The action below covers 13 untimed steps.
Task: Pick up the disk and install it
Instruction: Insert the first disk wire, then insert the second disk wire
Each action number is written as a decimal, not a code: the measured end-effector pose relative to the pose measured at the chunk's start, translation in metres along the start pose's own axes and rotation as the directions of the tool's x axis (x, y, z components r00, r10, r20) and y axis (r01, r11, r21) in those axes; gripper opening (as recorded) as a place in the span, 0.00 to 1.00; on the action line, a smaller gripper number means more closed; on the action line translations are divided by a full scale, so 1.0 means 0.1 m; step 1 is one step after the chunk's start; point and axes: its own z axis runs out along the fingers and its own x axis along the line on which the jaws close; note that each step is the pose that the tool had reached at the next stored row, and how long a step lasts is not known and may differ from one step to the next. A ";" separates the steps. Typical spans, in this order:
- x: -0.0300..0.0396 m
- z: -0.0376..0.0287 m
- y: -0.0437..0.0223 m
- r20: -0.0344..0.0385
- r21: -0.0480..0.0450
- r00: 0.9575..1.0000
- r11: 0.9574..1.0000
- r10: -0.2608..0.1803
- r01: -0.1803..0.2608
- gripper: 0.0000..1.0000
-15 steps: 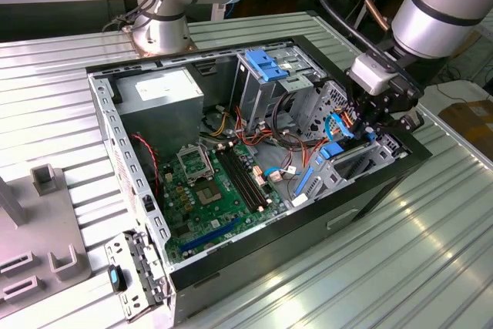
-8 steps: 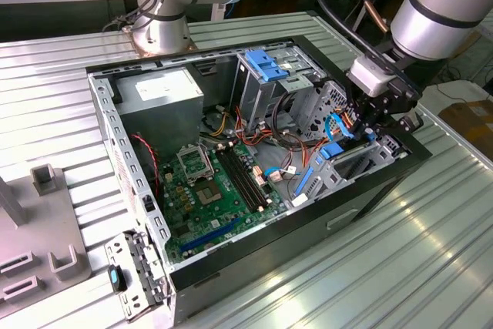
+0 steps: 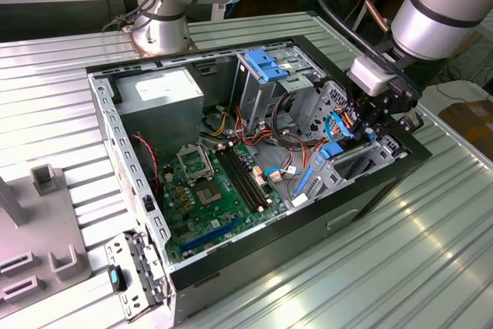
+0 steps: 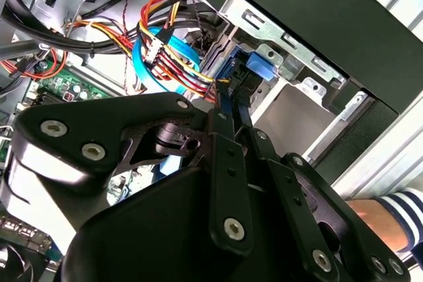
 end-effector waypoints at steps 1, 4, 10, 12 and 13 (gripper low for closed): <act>0.000 -0.002 -0.001 0.000 0.000 1.000 1.000 0.001 -0.001 0.17; 0.000 -0.003 -0.002 0.001 0.000 1.000 1.000 0.002 -0.002 0.17; 0.000 -0.002 -0.002 0.011 0.001 1.000 1.000 0.005 -0.005 0.17; 0.001 0.011 0.000 0.011 0.001 1.000 1.000 0.006 -0.006 0.17; 0.004 0.021 0.002 0.010 0.001 1.000 1.000 0.009 -0.009 0.17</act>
